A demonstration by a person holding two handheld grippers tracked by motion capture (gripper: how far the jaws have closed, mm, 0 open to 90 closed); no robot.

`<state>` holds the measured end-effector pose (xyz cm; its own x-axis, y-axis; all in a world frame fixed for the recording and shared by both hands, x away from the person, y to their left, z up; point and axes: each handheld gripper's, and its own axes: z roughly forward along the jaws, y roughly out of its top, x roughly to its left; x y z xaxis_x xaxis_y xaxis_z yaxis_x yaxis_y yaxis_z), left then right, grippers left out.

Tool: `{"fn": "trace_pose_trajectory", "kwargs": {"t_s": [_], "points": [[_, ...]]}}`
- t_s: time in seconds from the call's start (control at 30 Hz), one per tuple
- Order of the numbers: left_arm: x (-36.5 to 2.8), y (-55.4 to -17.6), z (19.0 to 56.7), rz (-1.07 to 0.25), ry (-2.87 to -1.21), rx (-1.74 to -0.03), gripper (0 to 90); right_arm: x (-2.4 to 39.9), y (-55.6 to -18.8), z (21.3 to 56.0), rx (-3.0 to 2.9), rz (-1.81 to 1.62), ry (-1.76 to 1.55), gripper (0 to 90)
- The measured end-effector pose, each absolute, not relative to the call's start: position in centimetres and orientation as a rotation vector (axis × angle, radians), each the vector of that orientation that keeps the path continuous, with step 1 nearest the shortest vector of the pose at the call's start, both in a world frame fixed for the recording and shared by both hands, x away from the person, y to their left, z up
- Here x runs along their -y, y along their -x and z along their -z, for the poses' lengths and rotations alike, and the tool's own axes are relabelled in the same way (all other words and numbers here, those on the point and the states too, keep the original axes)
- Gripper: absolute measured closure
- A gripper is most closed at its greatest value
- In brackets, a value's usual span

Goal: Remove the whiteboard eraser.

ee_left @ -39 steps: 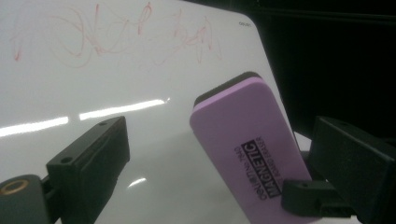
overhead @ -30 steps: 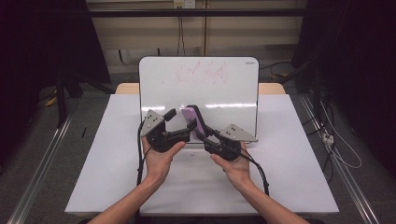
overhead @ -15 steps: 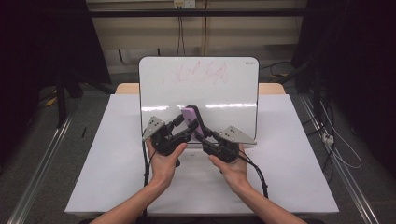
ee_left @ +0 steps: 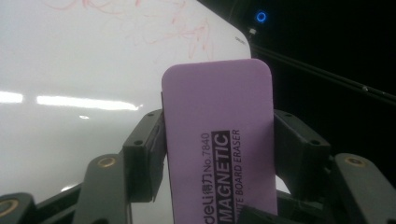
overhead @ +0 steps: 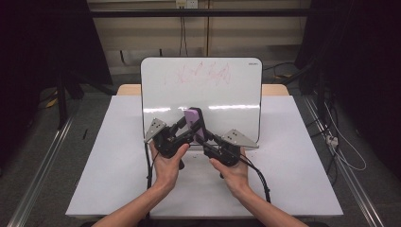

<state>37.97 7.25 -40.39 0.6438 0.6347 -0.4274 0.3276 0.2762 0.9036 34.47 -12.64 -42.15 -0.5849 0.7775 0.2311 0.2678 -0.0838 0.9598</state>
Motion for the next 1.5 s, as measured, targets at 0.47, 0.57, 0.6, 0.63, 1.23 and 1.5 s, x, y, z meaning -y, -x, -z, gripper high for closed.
{"fn": "trace_pose_trajectory", "kwargs": {"t_s": [0.47, 0.57, 0.6, 0.63, 1.23, 1.5], "points": [[-8.8, -38.4, 39.6, -0.302, -1.356, -0.886, 41.2, 13.5, -34.3, 42.0, -1.881, -1.654, -1.105, 35.6], [-9.2, -38.5, 39.5, -0.307, -1.366, -0.892, 41.2, 13.9, -34.3, 42.1, -1.898, -1.609, -1.101, 25.6], [-9.4, -38.5, 39.4, -0.306, -1.376, -0.892, 41.2, 14.4, -34.3, 42.2, -1.930, -1.572, -1.109, 20.8], [-9.5, -38.6, 39.3, -0.306, -1.384, -0.888, 41.2, 14.6, -34.3, 42.3, -1.940, -1.541, -1.108, 18.9], [-12.1, -38.6, 37.2, -0.430, -1.585, -0.842, 41.2, 20.7, -32.3, 42.6, -1.918, -1.400, -1.174, 9.6], [-13.1, -38.1, 37.1, -0.532, -1.663, -0.870, 41.2, 23.3, -31.3, 43.0, -1.913, -1.328, -1.202, 5.7]]}}
